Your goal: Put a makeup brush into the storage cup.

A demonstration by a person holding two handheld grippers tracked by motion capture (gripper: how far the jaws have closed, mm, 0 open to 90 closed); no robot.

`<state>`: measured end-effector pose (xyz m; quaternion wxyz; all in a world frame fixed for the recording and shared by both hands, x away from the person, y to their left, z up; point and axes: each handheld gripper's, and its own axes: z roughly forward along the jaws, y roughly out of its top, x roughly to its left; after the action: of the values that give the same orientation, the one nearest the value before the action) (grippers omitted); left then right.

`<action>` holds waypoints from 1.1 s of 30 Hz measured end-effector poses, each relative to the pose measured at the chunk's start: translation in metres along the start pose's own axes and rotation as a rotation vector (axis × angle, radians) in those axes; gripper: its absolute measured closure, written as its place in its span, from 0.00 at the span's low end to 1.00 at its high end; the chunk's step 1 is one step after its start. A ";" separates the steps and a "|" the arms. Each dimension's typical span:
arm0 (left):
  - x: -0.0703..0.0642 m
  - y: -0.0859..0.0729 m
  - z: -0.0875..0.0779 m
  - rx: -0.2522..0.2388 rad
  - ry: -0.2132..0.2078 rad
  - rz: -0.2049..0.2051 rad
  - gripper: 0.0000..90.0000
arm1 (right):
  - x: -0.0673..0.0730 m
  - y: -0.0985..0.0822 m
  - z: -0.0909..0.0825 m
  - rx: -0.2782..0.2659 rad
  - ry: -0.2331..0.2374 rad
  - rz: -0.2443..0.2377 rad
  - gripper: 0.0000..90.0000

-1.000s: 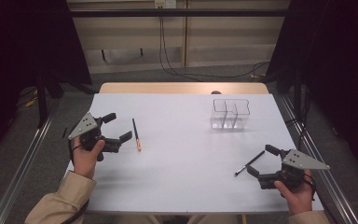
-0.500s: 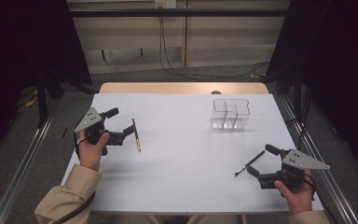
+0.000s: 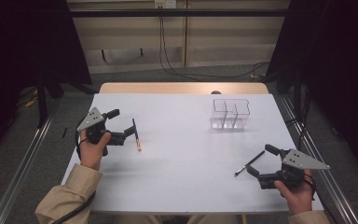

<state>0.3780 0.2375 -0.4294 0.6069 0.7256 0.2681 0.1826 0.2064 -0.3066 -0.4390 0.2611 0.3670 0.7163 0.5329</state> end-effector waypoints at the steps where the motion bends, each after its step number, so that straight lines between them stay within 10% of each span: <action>1: 0.000 0.000 0.001 0.016 0.010 -0.007 0.00 | 0.000 0.000 0.000 0.000 0.000 -0.001 0.00; 16: 0.010 0.004 0.013 0.169 0.041 -0.047 0.00 | -0.001 0.000 0.000 0.000 -0.002 0.002 0.00; 33: 0.014 0.006 0.036 0.497 0.096 -0.170 0.00 | -0.001 0.000 0.000 0.006 0.001 0.002 0.00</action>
<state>0.4118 0.2171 -0.4318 0.4099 0.8177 0.3931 0.0940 0.2067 -0.3070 -0.4395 0.2590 0.3682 0.7178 0.5312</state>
